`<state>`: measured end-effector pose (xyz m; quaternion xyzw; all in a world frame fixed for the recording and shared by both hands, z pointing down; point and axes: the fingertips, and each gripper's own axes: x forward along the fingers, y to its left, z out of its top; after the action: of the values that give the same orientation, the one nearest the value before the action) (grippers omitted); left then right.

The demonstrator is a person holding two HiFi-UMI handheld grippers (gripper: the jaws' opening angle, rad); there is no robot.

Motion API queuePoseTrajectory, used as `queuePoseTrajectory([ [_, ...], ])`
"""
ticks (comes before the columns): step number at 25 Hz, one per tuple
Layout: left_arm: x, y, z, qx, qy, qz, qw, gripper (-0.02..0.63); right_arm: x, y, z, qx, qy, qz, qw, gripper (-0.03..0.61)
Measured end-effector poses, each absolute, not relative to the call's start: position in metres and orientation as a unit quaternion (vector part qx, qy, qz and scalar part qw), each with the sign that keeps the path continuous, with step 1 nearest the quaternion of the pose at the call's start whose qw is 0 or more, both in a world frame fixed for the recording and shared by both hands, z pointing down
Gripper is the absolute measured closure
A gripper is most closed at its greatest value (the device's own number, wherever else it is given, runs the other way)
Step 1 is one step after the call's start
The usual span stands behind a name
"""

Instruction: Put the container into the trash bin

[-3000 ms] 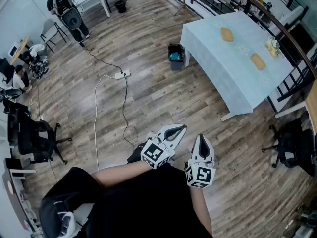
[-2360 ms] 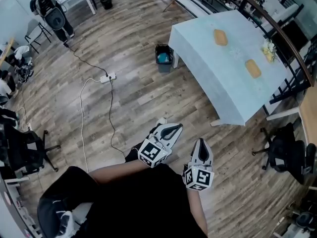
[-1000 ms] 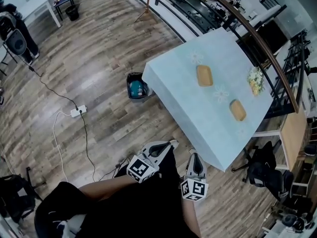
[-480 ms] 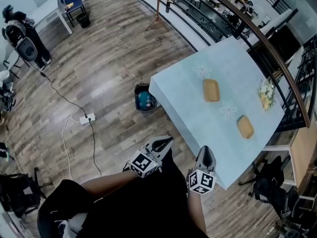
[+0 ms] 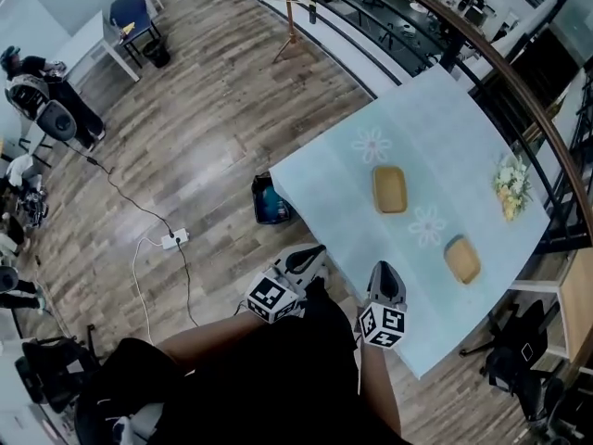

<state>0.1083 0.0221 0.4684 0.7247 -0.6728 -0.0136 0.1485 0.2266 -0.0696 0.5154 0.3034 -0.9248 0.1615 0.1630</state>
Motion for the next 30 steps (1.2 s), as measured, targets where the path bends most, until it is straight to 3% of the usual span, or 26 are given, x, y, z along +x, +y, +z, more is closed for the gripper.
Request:
queuePoseTrajectory([
  [12,0.074,-0.059,0.494,0.706,-0.684,-0.012,0.183,0.598,0.22,-0.209,0.608,0.395,-0.864,0.196,0.244,0.532],
  [15,0.072,-0.072,0.499,0.706,-0.683,-0.012,0.186,0.598,0.217,-0.23,0.634,0.411,-0.844,0.236,0.251,0.469],
  [30,0.04,-0.078,0.517,0.674,-0.706,0.002,0.216,0.598,0.182,-0.276,0.73,0.447,-0.754,0.404,0.26,0.442],
])
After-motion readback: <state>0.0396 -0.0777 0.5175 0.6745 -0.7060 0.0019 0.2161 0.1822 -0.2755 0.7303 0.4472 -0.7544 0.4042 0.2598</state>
